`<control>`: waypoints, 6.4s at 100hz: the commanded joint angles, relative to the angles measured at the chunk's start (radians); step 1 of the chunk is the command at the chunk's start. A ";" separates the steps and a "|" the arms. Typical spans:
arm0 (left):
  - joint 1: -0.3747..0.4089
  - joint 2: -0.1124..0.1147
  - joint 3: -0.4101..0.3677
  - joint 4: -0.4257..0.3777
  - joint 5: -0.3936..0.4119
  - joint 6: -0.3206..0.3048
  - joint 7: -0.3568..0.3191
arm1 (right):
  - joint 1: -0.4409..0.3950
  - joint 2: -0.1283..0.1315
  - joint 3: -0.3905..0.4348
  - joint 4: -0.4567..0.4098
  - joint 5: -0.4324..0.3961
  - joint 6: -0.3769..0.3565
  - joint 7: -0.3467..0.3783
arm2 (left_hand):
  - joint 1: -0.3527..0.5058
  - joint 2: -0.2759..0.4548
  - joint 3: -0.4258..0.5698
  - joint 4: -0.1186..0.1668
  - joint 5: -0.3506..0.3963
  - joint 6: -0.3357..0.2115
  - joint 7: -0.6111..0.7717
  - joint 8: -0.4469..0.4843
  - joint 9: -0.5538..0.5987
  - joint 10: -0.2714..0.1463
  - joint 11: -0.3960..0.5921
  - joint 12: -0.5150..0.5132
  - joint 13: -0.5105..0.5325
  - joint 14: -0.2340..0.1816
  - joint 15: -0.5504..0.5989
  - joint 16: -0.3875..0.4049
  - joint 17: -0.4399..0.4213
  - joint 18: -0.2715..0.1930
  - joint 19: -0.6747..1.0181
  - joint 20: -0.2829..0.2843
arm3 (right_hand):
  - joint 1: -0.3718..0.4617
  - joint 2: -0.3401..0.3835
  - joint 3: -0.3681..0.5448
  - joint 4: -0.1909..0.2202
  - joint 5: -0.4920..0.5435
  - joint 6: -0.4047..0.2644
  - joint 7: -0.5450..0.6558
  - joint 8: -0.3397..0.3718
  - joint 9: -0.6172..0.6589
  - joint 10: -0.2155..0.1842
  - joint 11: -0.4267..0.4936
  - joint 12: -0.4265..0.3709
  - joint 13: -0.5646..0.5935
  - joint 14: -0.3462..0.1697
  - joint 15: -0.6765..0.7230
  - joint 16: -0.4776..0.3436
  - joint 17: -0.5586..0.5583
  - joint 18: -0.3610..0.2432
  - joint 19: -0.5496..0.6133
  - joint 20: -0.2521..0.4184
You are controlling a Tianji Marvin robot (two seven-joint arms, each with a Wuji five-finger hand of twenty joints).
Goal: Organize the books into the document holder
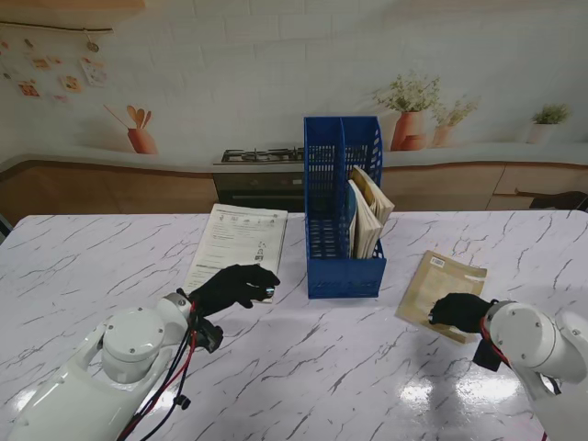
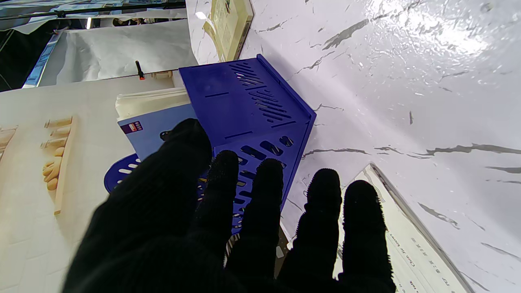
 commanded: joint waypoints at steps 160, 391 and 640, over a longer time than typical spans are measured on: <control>-0.022 -0.008 0.019 0.024 -0.002 -0.016 -0.010 | 0.002 -0.016 -0.103 0.049 0.120 -0.141 -0.065 | 0.021 0.045 -0.069 0.015 -0.004 0.013 0.009 0.017 -0.015 -0.006 0.003 0.006 0.009 -0.030 0.014 0.000 0.002 -0.022 0.013 0.004 | 0.047 0.140 -0.222 0.031 0.055 0.013 -0.048 0.037 0.099 0.059 0.046 0.011 0.120 0.049 0.092 0.041 -0.001 -0.624 0.039 0.039; -0.004 -0.014 0.014 0.022 -0.024 0.003 0.003 | -0.124 -0.046 -0.142 -0.032 0.228 -0.199 -0.205 | 0.071 0.046 -0.112 0.014 0.015 0.018 0.029 0.012 0.002 0.001 0.015 0.008 0.032 -0.020 0.044 0.008 0.016 -0.014 0.046 0.025 | -0.097 0.046 -0.136 0.052 0.278 0.009 0.074 0.106 0.414 0.134 0.092 0.070 0.430 0.205 0.261 0.115 0.256 -0.199 0.204 0.124; -0.065 -0.038 0.108 0.123 -0.088 0.003 0.026 | -0.082 -0.092 -0.170 -0.095 0.165 0.019 -0.412 | -0.096 0.023 -0.035 0.009 -0.089 0.152 -0.109 -0.060 -0.047 0.077 0.035 0.004 0.065 0.033 0.113 -0.009 0.167 0.002 0.086 0.040 | -0.268 -0.233 -0.089 0.021 0.112 0.012 0.017 0.172 0.347 0.117 0.149 0.178 0.488 0.191 0.361 0.252 0.432 -0.095 0.434 0.325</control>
